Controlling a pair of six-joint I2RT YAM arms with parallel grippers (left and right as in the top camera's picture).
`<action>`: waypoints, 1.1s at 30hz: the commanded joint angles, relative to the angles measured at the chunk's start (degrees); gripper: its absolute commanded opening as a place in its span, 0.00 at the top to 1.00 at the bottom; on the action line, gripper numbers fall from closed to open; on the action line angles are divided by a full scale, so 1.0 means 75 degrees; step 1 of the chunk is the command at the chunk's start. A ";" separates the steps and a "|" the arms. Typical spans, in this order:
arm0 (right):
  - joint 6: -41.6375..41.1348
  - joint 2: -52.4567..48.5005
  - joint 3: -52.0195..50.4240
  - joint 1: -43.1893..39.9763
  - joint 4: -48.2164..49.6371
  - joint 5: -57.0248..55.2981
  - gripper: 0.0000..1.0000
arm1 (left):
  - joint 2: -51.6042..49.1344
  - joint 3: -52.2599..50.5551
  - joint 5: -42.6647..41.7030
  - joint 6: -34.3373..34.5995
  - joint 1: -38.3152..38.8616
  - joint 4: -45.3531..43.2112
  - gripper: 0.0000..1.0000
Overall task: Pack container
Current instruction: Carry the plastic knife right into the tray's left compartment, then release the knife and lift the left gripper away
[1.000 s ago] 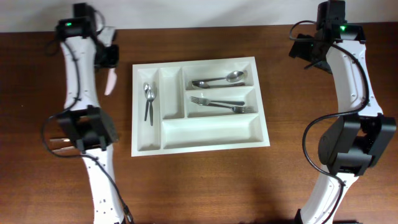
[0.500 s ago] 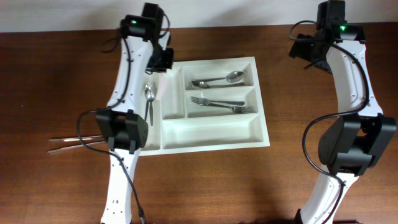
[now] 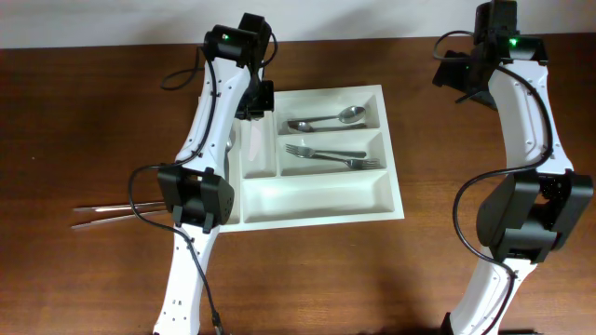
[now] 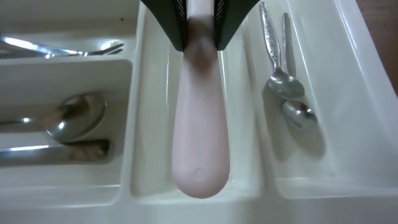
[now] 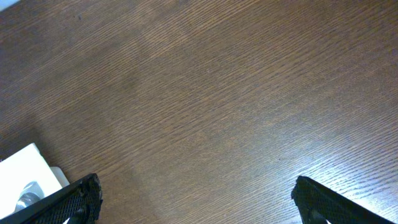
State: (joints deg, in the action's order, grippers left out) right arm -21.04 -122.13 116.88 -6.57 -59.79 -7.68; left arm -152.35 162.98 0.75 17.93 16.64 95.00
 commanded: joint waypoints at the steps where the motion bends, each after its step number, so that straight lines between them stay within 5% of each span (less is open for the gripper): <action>1: -0.0090 -0.0067 -0.0035 0.0020 0.0023 -0.0070 0.01 | 0.0026 0.0017 0.0163 0.0329 0.0000 0.0090 0.98; 13: -0.0090 -0.0067 -0.0035 0.0020 0.0023 -0.0070 0.01 | 0.0026 -0.1014 0.0160 0.0664 0.0114 -0.0073 0.99; 14: -0.0090 -0.0067 -0.0035 0.0020 0.0023 -0.0070 0.01 | 0.0026 -0.1026 0.0160 0.0664 0.0111 -0.0146 0.97; 18: -0.0090 -0.0067 -0.0035 0.0020 0.0023 -0.0070 0.01 | 0.0026 -0.1026 0.0131 0.0662 0.0111 -0.0300 0.53; 19: -0.0090 -0.0067 -0.0035 0.0020 0.0023 -0.0070 0.01 | 0.0026 -0.1026 0.0125 0.0662 0.0111 -0.0297 0.49; 33: -0.0090 -0.0067 -0.0035 0.0020 0.0023 -0.0070 0.01 | 0.0079 0.0376 0.0507 0.0233 -0.0306 -0.0251 0.45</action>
State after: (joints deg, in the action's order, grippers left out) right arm -21.04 -122.13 116.88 -6.57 -59.79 -7.68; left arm -152.38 159.70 1.58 21.19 16.64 92.53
